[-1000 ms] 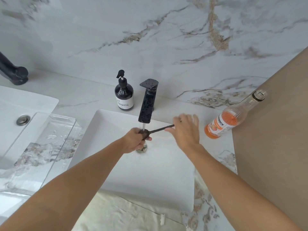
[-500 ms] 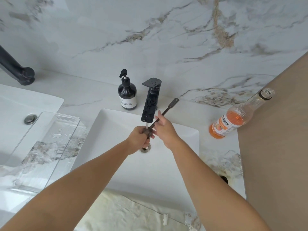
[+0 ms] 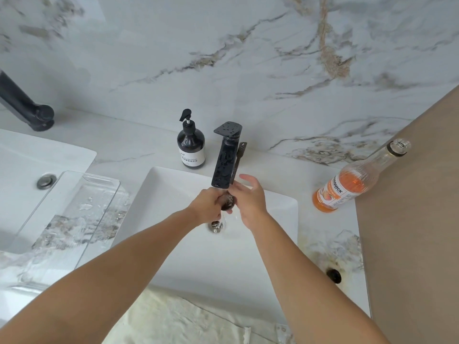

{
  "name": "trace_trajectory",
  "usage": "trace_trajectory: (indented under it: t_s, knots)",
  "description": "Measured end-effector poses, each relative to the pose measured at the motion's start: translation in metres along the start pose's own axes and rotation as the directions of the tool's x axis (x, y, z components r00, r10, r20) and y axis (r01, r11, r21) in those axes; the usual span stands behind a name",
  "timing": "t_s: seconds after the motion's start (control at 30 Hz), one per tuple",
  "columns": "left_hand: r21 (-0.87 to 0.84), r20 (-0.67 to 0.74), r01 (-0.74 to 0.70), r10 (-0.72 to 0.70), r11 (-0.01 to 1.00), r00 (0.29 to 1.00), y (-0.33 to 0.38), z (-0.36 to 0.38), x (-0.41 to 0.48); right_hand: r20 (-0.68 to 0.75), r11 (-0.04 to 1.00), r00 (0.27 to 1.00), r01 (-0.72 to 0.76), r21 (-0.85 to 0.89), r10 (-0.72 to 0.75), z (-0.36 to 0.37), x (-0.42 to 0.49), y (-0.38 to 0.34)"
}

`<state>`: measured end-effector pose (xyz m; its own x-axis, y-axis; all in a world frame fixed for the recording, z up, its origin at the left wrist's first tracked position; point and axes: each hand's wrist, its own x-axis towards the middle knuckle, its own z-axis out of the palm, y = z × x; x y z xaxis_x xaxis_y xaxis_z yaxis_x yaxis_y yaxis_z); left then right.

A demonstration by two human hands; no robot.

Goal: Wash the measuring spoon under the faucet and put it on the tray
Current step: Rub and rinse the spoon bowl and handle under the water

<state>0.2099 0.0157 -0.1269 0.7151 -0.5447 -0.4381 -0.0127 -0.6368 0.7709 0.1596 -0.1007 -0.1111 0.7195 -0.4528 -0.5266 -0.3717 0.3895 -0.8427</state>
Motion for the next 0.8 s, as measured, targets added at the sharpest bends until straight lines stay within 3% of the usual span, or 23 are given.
trace_trajectory:
  t_s: [0.13,0.27,0.37,0.5,0.57,0.63,0.7,0.8]
  knots:
    - [0.036,-0.087,0.058,-0.055,0.998,0.995,-0.003,0.012,-0.001,-0.055,0.963,0.998,-0.01,-0.271,-0.005,-0.002,-0.007,0.02]
    - [-0.019,-0.079,0.073,-0.075,0.997,0.994,-0.003,0.011,-0.003,-0.07,0.937,0.997,-0.051,-0.346,0.028,-0.006,-0.006,0.022]
    - [-0.237,-0.039,0.153,-0.167,0.959,0.985,-0.002,0.003,-0.003,-0.067,0.941,0.997,-0.059,-0.334,0.039,-0.008,-0.004,0.02]
    - [-0.583,0.127,0.228,-0.189,0.78,0.974,0.003,0.003,-0.01,-0.153,0.932,0.979,0.069,-0.356,-0.131,-0.004,-0.012,0.025]
    - [-0.53,0.046,0.179,-0.183,0.829,0.982,0.008,0.013,-0.011,-0.207,0.927,0.962,0.094,-0.364,-0.179,-0.002,-0.012,0.025]
    - [-0.346,-0.079,0.139,-0.176,0.928,0.981,0.009,0.017,-0.012,-0.195,0.921,0.967,0.079,-0.381,-0.163,0.0,-0.01,0.025]
    - [-0.384,-0.09,0.15,-0.199,0.911,0.976,0.006,0.014,-0.012,-0.171,0.951,0.984,0.0,-0.31,-0.056,0.0,-0.006,0.022]
    - [-0.704,0.045,0.206,-0.247,0.679,0.968,0.002,0.003,-0.013,0.07,0.976,0.979,-0.197,0.095,0.191,-0.005,-0.004,0.013]
